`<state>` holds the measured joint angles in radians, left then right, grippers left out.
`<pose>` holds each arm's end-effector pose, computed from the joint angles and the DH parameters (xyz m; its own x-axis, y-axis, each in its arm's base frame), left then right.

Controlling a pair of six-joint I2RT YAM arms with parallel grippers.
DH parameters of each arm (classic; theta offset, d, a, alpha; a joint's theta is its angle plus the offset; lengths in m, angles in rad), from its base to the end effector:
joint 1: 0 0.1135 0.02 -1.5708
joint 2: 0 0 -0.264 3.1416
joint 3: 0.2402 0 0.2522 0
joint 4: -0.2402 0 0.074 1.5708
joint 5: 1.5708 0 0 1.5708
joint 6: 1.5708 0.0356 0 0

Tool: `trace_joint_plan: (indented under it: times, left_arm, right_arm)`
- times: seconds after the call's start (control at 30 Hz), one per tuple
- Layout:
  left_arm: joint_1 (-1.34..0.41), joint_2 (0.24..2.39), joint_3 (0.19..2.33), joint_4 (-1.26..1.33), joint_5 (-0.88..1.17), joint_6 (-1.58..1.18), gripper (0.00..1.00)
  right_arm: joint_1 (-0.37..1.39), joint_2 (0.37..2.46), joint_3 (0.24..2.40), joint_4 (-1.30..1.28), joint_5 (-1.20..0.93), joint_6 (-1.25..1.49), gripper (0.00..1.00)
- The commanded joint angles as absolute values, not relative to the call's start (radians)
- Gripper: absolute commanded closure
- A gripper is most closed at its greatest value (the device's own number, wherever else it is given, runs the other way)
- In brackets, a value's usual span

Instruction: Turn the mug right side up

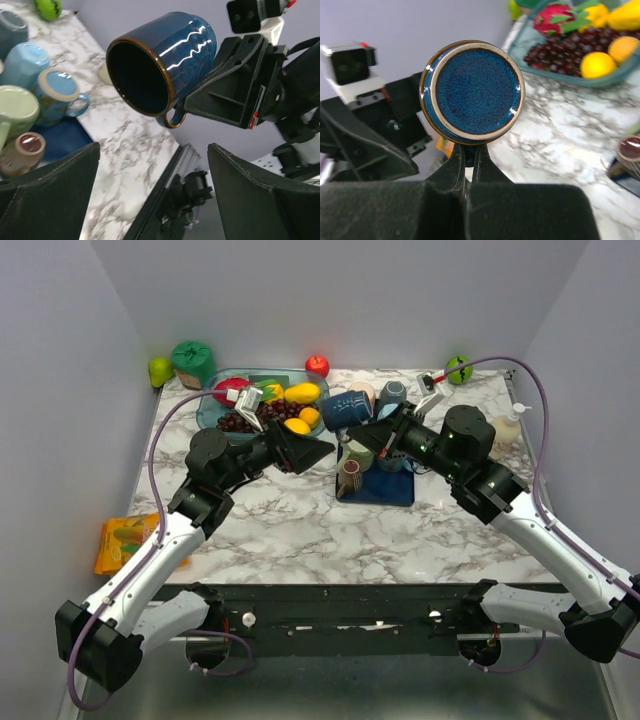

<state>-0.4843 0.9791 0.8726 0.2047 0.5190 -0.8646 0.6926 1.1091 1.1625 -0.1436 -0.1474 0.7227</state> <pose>0.1928 -0.1214 0.3765 -0.5837 -0.4394 -0.6828 0.6119 0.3148 -0.7256 0.1910 0.1653 0.4130 -0.5442 0.3986 -0.7382 -0.5123 0.5389 0.6687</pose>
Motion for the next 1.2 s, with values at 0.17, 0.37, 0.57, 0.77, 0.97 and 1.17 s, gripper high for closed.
trace_joint_plan:
  times: [0.17,0.37,0.57,0.77,0.97,1.17]
  left_arm:
    - [-0.522,1.055,0.962,0.477,0.546,-1.043,0.18]
    - [-0.528,1.08,0.976,0.595,0.546,-1.126,0.21]
    - [-0.535,1.1,0.979,0.653,0.529,-1.175,0.33]
    - [-0.535,1.112,0.988,0.655,0.489,-1.212,0.52]
    - [-0.535,1.135,1.006,0.687,0.488,-1.244,0.57]
    - [-0.535,1.161,1.008,0.732,0.497,-1.275,0.64]
  right_arm:
    - [0.696,1.086,1.255,0.112,-0.268,0.802,0.99]
    - [0.698,1.083,1.241,0.158,-0.285,0.827,0.99]
    - [0.699,1.08,1.223,0.193,-0.291,0.838,1.0]
    - [0.701,1.077,1.204,0.227,-0.316,0.83,1.0]
    - [0.704,1.074,1.178,0.232,-0.334,0.808,1.0]
    - [0.71,1.084,1.154,0.245,-0.371,0.816,0.99]
